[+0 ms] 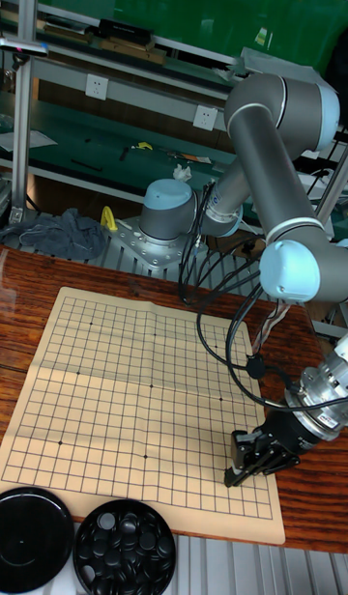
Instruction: Play the first move as black on the 3-4 point in the upper right corner of the Go board
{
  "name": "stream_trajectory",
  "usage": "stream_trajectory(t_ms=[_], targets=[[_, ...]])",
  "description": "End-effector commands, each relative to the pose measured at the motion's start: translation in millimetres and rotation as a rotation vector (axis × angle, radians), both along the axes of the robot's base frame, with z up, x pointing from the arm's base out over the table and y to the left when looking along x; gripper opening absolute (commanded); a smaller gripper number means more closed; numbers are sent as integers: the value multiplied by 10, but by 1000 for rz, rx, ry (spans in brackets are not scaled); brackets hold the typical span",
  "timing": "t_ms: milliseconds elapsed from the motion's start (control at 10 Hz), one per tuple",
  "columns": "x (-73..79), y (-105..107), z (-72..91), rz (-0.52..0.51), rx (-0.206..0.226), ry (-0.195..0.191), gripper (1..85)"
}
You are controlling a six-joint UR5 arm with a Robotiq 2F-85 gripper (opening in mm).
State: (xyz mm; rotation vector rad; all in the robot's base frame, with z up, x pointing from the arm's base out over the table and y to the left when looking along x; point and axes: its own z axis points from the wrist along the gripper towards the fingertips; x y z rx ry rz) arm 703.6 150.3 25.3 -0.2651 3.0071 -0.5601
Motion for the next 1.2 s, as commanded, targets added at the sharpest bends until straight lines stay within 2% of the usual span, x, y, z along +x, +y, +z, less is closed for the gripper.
stream_trajectory(t_ms=[0,300,1100], targets=[[31,-27,-39,-8,-10,-11,13],[43,-22,-61,-7,-10,-14,13],[2,78,-115,-12,34,1,13]])
